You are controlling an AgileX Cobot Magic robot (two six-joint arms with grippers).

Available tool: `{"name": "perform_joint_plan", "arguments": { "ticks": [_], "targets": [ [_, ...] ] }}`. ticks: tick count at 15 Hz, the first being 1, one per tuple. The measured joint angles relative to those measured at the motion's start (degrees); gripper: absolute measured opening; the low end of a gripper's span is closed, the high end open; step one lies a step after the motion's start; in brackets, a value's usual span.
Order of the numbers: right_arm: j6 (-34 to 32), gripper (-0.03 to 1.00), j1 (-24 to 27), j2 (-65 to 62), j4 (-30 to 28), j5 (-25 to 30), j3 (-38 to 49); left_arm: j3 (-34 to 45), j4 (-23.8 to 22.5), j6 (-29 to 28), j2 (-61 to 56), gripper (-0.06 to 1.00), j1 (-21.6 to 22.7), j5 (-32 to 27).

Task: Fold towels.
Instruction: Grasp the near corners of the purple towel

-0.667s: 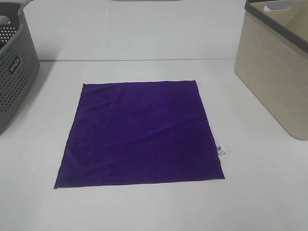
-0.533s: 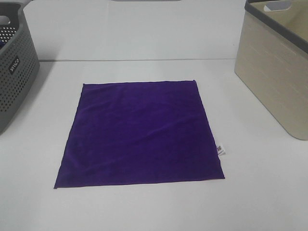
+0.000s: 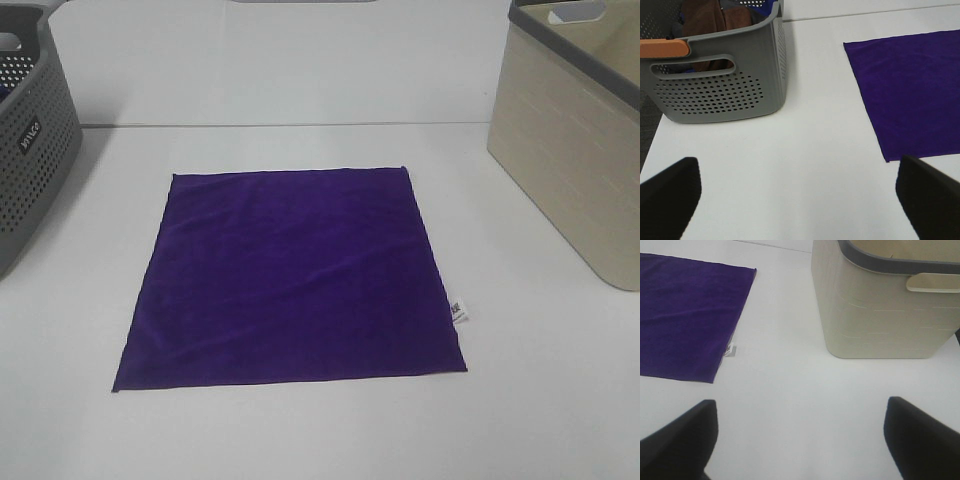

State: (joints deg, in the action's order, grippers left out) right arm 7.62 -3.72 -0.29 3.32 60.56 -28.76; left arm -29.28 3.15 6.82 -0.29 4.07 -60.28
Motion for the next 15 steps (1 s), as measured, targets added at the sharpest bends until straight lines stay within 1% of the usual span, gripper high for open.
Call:
{"name": "perform_joint_plan", "arguments": {
  "ticks": [2, 4, 15],
  "targets": [
    [0.0, 0.96, 0.0, 0.0, 0.0, 0.0, 0.0, 0.0, -0.8, 0.0, 0.0, 0.99, 0.0, 0.0],
    [0.06, 0.98, 0.0, 0.0, 0.0, 0.0, 0.0, 0.0, -0.8, 0.0, 0.0, 0.99, 0.0, 0.0],
    [0.06, 0.98, 0.0, 0.0, 0.0, 0.0, 0.0, 0.17, 0.97, 0.0, 0.0, 0.99, 0.0, 0.0]
  ]
}}
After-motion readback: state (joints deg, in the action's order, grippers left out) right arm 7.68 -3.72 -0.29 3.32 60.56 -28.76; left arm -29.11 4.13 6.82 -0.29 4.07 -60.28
